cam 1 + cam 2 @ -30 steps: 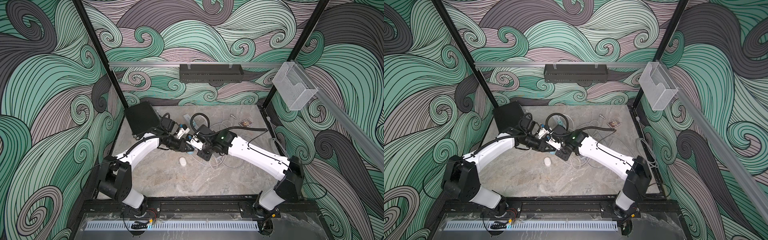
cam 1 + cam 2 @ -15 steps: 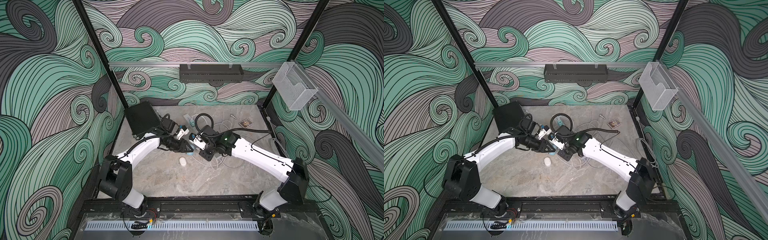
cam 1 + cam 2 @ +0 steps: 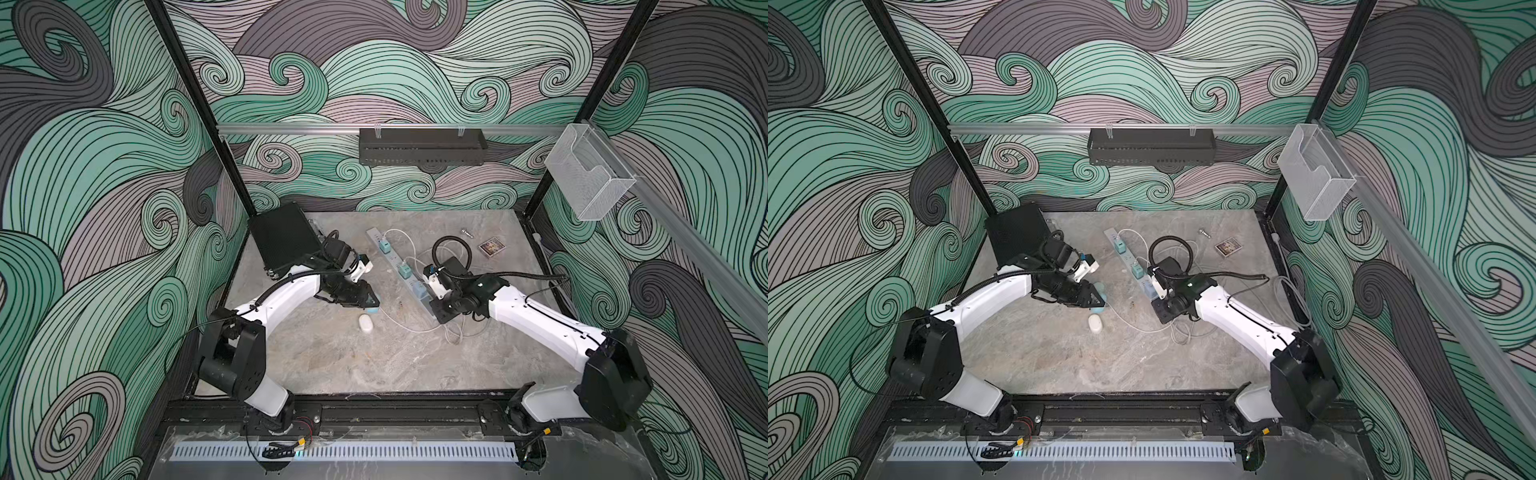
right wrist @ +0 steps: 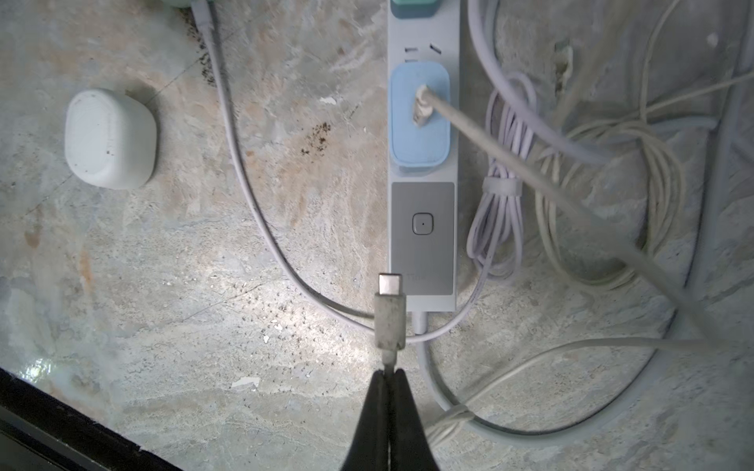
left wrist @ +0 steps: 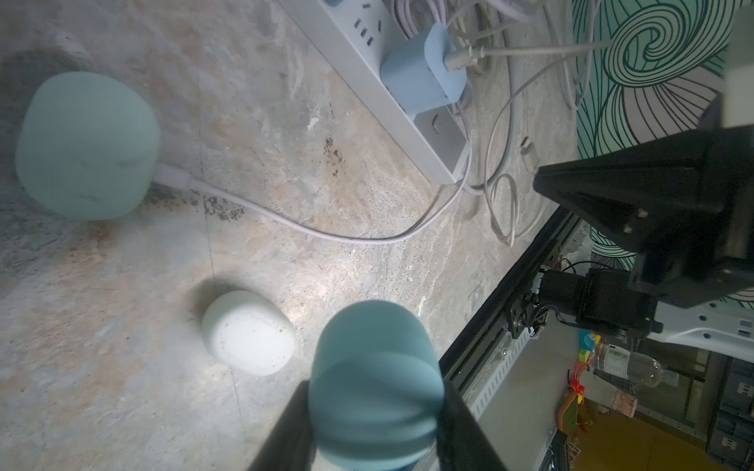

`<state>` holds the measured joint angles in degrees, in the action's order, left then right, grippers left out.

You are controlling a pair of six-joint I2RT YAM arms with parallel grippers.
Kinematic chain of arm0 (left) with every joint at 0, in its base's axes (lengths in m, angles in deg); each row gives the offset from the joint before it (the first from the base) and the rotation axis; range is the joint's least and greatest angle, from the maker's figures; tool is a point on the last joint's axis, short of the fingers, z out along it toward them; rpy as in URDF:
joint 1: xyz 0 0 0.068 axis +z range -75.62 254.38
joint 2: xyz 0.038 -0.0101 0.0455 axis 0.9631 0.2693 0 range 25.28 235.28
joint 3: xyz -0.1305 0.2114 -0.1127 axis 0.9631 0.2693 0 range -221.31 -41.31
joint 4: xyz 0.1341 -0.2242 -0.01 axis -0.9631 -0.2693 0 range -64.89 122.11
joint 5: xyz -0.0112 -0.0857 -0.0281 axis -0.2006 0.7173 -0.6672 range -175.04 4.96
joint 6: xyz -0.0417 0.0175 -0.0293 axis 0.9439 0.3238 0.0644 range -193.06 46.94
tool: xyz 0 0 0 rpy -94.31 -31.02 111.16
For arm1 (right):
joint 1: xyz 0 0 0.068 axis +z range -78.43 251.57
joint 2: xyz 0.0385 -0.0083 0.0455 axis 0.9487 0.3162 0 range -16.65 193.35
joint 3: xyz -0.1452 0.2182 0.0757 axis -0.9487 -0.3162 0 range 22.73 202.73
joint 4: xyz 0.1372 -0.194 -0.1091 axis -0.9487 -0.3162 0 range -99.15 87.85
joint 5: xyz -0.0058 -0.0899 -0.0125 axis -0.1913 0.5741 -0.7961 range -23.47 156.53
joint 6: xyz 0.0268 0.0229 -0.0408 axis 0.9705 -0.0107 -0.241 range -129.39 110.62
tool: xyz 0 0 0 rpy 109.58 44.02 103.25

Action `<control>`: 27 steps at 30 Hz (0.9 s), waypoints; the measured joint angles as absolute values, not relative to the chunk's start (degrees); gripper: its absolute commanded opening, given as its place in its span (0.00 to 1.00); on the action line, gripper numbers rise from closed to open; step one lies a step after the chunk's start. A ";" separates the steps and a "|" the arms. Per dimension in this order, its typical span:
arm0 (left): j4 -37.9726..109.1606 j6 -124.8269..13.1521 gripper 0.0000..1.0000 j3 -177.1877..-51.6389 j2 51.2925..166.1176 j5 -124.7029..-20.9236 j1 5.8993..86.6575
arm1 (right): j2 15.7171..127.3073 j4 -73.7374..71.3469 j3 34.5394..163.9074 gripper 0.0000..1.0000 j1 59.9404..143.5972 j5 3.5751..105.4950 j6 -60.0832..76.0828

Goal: Charge the bluetooth headset
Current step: Place the charging cable at the center of the board.

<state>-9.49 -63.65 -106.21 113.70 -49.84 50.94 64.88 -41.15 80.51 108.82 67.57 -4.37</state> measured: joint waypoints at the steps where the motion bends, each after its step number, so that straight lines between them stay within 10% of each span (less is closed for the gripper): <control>1: -9.49 -63.67 0.16 -106.21 113.70 -49.95 50.94 | 65.15 -40.43 79.77 0.00 108.67 67.16 -3.47; 27: -9.47 -66.16 0.16 -104.92 113.68 -51.35 50.94 | 72.12 -31.64 74.87 0.09 107.84 67.83 13.53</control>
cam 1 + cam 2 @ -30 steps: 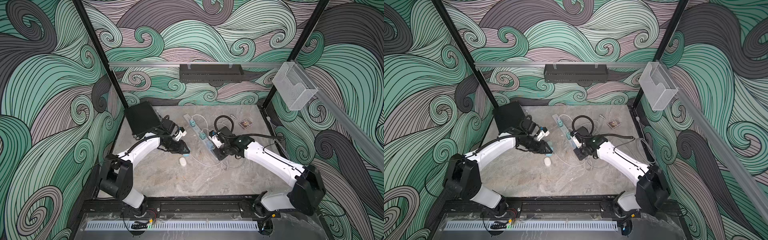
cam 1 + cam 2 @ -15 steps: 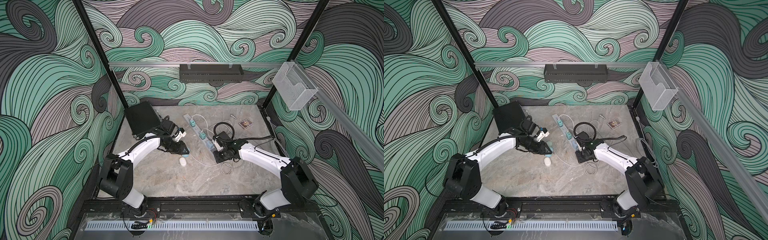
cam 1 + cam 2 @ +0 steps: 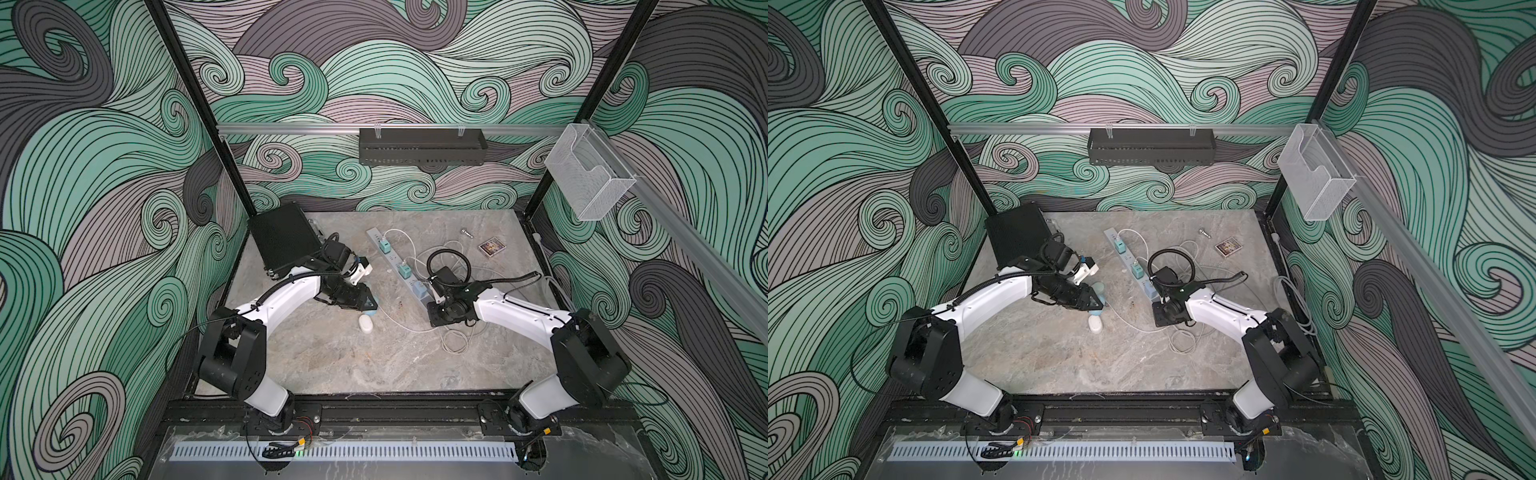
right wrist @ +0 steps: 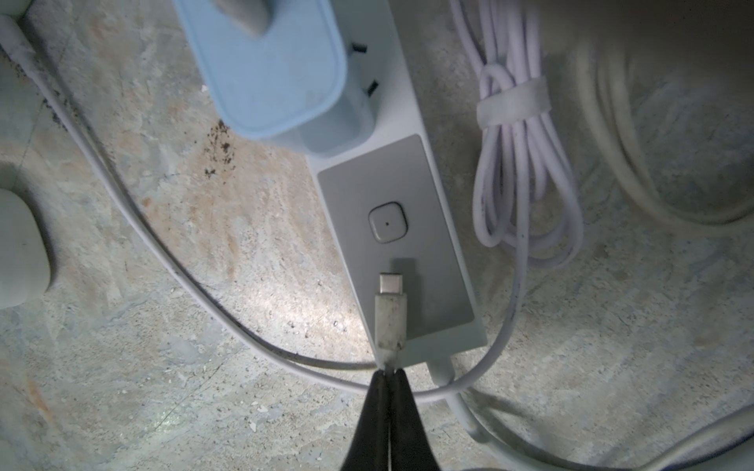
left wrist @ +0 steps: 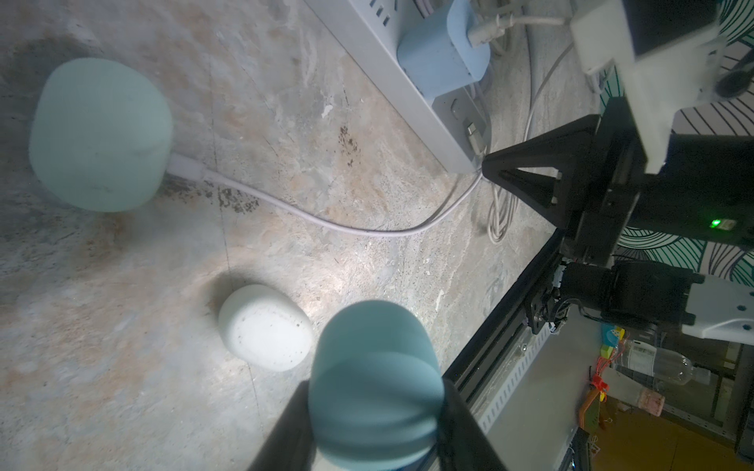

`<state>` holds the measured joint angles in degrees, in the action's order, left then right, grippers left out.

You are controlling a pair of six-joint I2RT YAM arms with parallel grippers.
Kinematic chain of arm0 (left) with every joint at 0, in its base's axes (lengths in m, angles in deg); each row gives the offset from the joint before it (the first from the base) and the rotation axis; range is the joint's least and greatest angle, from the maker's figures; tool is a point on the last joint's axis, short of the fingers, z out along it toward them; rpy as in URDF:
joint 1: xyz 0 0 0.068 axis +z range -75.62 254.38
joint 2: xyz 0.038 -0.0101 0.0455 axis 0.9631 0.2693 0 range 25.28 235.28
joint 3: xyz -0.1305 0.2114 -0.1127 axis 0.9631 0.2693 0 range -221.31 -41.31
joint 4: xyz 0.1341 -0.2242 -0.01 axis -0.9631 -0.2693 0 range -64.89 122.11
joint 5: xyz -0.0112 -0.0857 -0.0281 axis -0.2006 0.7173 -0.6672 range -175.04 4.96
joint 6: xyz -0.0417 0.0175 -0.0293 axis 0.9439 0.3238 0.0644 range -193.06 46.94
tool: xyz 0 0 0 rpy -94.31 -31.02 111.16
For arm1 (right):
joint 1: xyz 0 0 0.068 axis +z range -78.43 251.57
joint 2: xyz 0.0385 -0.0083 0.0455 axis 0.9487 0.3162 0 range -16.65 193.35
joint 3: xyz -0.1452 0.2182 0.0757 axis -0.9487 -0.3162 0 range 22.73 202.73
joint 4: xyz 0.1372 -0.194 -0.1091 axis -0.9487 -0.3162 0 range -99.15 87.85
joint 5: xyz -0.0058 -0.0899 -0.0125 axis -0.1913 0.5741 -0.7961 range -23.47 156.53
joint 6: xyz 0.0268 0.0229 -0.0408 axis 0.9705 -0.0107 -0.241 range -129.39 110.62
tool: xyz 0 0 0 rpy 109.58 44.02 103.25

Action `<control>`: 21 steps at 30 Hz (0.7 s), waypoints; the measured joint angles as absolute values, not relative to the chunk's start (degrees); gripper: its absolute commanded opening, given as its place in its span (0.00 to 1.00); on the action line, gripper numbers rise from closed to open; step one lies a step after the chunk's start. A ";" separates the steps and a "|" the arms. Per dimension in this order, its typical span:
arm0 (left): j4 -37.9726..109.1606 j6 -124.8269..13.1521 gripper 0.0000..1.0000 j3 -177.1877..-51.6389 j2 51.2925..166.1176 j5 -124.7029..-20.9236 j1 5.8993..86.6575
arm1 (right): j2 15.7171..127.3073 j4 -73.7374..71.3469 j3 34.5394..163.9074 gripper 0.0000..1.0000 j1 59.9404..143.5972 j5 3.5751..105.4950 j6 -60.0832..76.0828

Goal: Charge the bluetooth headset
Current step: Place the charging cable at the center of the board.

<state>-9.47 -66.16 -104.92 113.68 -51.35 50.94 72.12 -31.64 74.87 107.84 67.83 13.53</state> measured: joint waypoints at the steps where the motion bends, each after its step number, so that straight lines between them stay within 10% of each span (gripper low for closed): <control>1: -9.47 -66.23 0.16 -104.92 113.68 -51.42 50.94 | 72.12 -31.49 74.74 0.09 107.73 67.86 13.75; 21: -9.51 -67.21 0.16 -104.14 113.68 -52.05 50.94 | 70.94 -26.55 71.73 0.19 106.90 67.57 20.07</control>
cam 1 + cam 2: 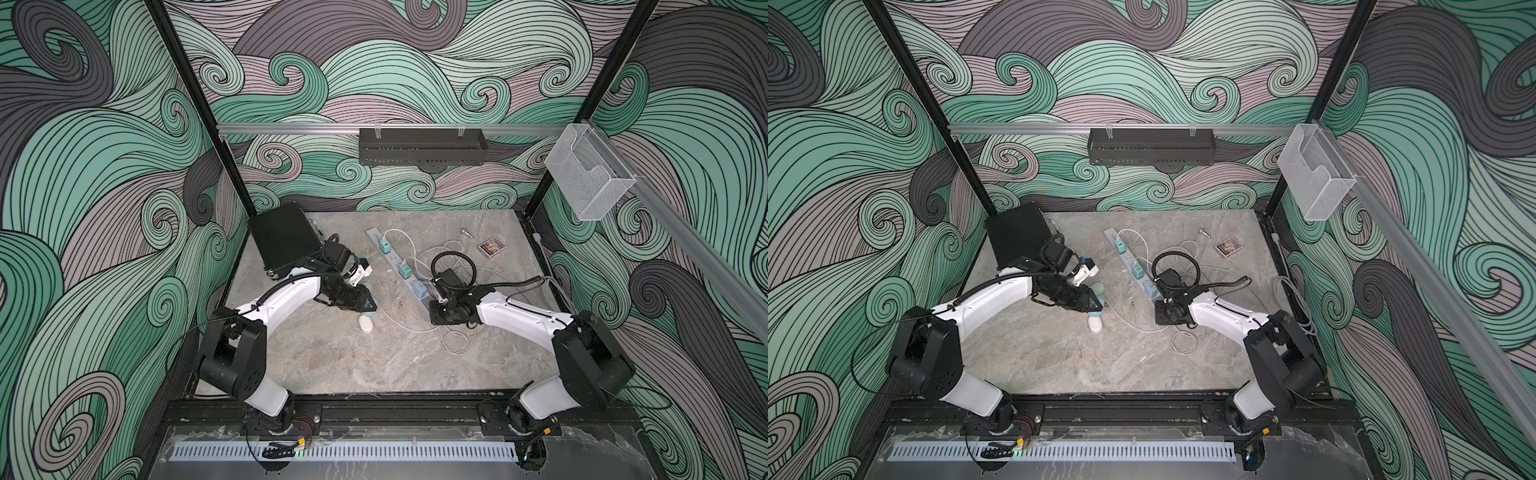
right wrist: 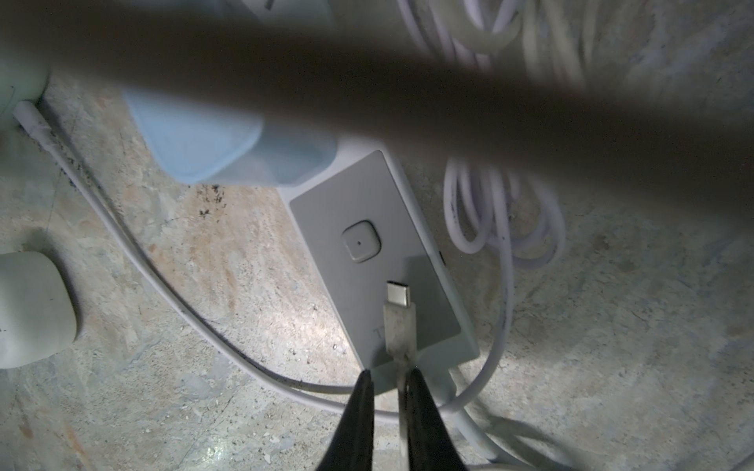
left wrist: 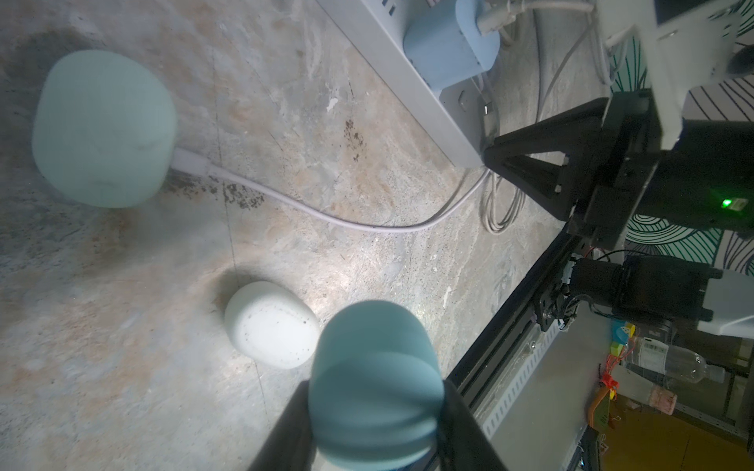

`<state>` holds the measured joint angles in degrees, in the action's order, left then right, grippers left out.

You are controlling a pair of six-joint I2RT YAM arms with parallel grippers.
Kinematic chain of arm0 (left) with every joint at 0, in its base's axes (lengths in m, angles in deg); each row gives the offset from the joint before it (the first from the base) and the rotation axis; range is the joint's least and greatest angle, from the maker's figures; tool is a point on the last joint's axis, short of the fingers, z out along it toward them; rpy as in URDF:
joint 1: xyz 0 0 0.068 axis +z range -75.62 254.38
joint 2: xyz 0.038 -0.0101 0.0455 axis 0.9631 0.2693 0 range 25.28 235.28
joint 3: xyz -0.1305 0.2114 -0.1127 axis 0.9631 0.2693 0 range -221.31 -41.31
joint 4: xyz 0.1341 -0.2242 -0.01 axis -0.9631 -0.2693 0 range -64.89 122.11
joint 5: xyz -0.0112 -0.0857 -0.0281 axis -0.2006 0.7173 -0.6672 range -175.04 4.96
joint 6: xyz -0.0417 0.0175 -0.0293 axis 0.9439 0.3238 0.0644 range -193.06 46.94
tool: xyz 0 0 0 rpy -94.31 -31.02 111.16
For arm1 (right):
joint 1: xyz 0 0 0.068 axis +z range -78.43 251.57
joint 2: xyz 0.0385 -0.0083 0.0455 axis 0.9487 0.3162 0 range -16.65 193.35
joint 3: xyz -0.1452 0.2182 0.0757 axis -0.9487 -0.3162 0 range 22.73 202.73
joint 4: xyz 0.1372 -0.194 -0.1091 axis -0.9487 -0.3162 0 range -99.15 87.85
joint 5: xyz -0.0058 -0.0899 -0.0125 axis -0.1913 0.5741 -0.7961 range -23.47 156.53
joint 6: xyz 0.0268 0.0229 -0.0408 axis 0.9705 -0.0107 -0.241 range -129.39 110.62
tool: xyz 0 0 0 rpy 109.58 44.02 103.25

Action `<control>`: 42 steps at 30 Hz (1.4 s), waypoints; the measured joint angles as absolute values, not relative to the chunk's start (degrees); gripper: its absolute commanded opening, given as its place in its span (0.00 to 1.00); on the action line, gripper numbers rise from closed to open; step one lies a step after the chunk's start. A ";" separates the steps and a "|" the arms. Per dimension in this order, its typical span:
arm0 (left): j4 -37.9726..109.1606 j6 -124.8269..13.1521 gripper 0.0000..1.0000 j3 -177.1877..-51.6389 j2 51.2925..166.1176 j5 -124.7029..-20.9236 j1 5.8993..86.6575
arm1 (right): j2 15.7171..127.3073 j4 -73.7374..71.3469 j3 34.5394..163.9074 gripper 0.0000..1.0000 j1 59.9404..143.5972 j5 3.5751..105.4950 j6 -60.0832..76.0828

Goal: Charge the bluetooth headset
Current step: Place the charging cable at the center of the board.

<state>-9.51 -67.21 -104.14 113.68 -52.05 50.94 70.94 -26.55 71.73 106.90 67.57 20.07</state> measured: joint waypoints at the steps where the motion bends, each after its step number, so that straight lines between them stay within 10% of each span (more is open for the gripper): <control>1: -9.49 -67.25 0.16 -104.07 113.68 -52.11 50.94 | 70.96 -26.48 71.70 0.19 106.90 67.59 20.20; 42: -9.47 -67.49 0.16 -104.05 113.68 -52.31 50.94 | 65.61 -13.68 62.72 0.32 98.94 52.64 24.31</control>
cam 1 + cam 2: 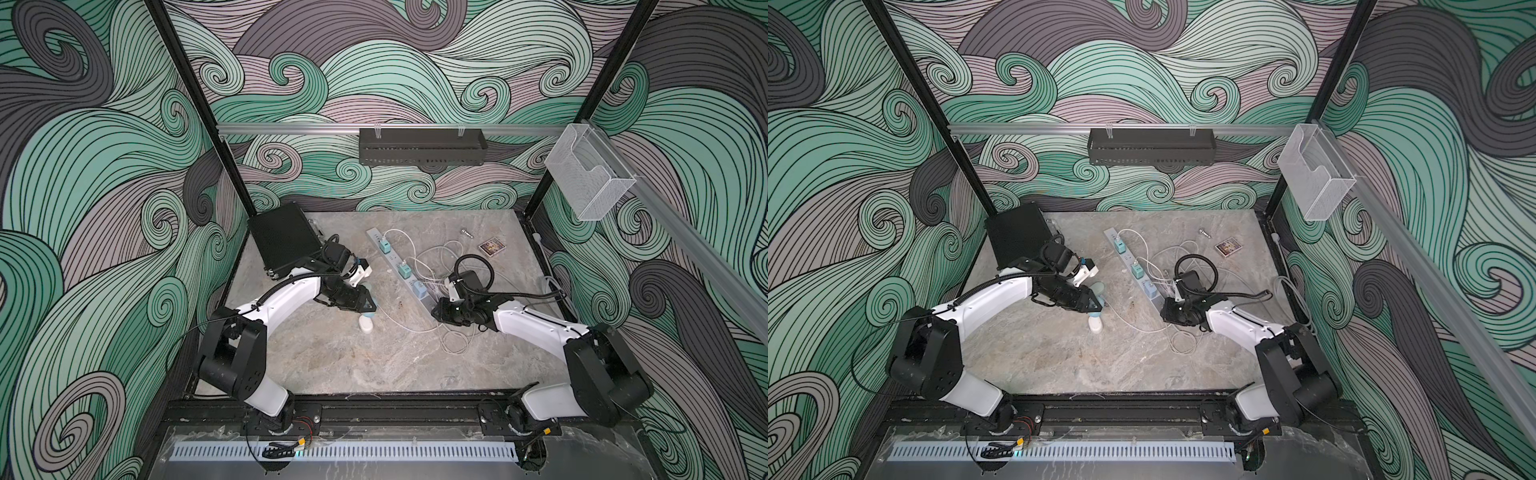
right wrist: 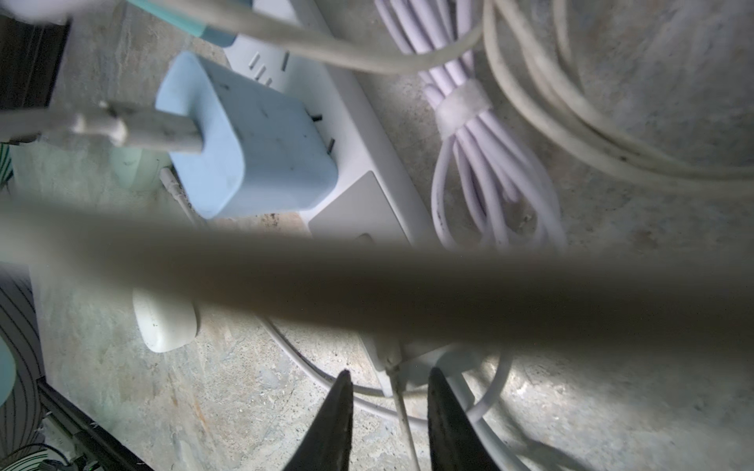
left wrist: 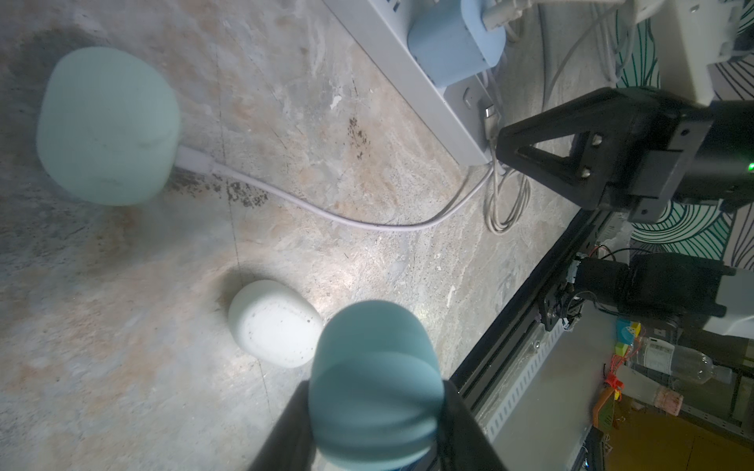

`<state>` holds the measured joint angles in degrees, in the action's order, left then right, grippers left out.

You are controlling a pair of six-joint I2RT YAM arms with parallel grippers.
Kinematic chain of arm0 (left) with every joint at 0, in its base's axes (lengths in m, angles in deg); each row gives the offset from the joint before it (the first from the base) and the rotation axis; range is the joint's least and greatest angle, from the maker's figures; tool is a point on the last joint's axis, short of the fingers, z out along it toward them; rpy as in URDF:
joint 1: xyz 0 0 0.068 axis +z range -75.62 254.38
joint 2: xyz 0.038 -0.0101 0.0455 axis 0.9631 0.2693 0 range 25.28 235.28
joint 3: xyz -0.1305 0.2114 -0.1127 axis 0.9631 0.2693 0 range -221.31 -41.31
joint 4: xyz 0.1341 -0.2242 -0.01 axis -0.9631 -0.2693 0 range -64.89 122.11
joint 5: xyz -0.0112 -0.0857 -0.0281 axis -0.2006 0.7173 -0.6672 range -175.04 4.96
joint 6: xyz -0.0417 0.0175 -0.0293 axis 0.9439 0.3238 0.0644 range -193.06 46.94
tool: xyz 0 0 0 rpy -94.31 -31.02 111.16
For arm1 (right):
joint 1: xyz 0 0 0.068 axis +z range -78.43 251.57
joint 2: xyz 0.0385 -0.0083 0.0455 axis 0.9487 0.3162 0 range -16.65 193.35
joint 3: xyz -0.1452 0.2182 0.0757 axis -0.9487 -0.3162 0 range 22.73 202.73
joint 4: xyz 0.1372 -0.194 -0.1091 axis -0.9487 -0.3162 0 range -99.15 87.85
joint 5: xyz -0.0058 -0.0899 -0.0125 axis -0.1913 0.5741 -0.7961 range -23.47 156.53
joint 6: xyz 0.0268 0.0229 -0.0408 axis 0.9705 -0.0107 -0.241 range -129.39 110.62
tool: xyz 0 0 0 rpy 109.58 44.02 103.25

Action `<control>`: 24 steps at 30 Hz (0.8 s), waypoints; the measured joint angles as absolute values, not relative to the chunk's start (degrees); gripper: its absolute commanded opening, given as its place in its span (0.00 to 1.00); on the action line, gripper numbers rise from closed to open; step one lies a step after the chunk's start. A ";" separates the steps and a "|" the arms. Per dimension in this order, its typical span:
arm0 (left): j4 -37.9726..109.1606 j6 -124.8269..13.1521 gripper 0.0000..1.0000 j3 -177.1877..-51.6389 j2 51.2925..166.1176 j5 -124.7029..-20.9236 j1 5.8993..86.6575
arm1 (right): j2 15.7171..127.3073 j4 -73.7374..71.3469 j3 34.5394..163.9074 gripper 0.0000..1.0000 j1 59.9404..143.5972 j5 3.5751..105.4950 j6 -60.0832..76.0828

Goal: Charge the bluetooth headset
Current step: Pick up the charging cable from the center of the board.

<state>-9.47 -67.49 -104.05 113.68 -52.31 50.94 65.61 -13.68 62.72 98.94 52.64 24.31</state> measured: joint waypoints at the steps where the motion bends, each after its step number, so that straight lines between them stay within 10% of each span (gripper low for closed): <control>1: -9.47 -67.49 0.15 -104.05 113.68 -52.31 50.94 | 65.74 -13.26 62.72 0.32 98.92 52.49 24.33; 24: -9.47 -67.54 0.15 -104.05 113.68 -52.31 50.94 | 66.83 -11.12 62.81 0.25 99.23 55.38 23.96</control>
<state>-9.47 -67.54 -104.05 113.68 -52.31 50.94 66.83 -11.12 62.81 99.23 55.38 23.96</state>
